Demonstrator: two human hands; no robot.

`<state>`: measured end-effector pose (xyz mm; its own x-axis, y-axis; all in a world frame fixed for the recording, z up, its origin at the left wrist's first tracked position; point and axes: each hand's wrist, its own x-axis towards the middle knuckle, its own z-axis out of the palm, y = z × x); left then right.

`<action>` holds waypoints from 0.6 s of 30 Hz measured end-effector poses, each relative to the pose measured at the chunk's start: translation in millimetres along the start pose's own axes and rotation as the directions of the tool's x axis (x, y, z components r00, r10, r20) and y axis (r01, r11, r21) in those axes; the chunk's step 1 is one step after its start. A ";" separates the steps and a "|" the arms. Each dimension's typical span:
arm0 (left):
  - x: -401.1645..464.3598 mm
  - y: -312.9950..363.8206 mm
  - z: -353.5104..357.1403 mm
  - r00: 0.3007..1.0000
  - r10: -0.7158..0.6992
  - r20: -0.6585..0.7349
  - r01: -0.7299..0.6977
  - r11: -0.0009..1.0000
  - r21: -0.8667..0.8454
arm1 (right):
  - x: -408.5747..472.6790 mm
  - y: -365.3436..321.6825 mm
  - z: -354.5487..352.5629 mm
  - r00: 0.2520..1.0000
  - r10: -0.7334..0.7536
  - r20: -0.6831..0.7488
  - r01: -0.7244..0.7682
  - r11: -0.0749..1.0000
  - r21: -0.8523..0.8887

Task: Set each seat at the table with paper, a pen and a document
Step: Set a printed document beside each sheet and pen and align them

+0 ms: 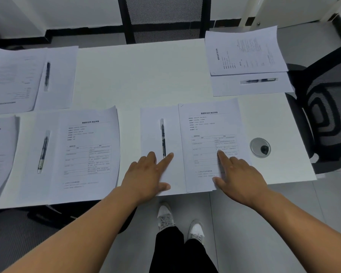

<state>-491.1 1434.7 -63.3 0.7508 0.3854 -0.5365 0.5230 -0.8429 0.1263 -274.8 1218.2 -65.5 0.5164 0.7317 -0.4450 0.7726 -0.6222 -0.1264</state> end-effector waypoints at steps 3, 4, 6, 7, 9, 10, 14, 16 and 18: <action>-0.5 0.1 0.4 1.000 -0.002 -0.014 0.002 1.000 0.008 | 0.3 -0.5 -0.1 1.000 0.002 -0.006 -0.002 1.000 0.002; -0.6 -0.1 0.1 1.000 -0.001 -0.016 0.001 1.000 0.007 | 0.7 -1.1 -0.5 1.000 0.001 -0.007 -0.001 1.000 0.000; -1.1 -0.2 0.7 1.000 0.000 -0.021 0.000 1.000 0.006 | 1.3 -1.3 0.3 1.000 -0.002 -0.007 0.002 1.000 -0.003; -1.1 -0.1 0.6 1.000 0.001 -0.026 -0.001 1.000 0.006 | 1.2 -1.3 0.4 1.000 -0.003 -0.008 0.003 1.000 -0.003; -1.3 0.2 0.5 0.999 -0.003 -0.041 0.003 1.000 -0.005 | 1.0 -1.2 0.6 1.000 -0.003 -0.010 0.003 1.000 -0.008; -1.4 0.4 0.3 0.999 -0.010 -0.048 0.009 1.000 -0.016 | 0.8 -1.4 0.6 1.000 -0.001 -0.011 0.001 1.000 -0.008; -1.2 0.6 -2.3 0.997 -0.035 -0.069 0.031 0.998 -0.052 | -0.6 -2.4 0.5 1.000 -0.001 -0.026 0.001 1.000 -0.013; -0.8 0.7 -4.3 0.997 -0.033 -0.072 0.029 0.998 -0.054 | -1.6 -2.2 1.3 1.000 -0.004 -0.028 0.003 1.000 -0.019; -0.1 0.8 -6.4 0.997 -0.022 -0.069 0.019 0.999 -0.042 | -2.6 -1.8 1.8 1.000 -0.005 -0.026 0.005 1.000 -0.019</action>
<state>-488.2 1436.4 -57.8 0.7651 0.4292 -0.4799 0.5538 -0.8190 0.1505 -278.3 1217.0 -65.7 0.5220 0.7420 -0.4207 0.7820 -0.6132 -0.1113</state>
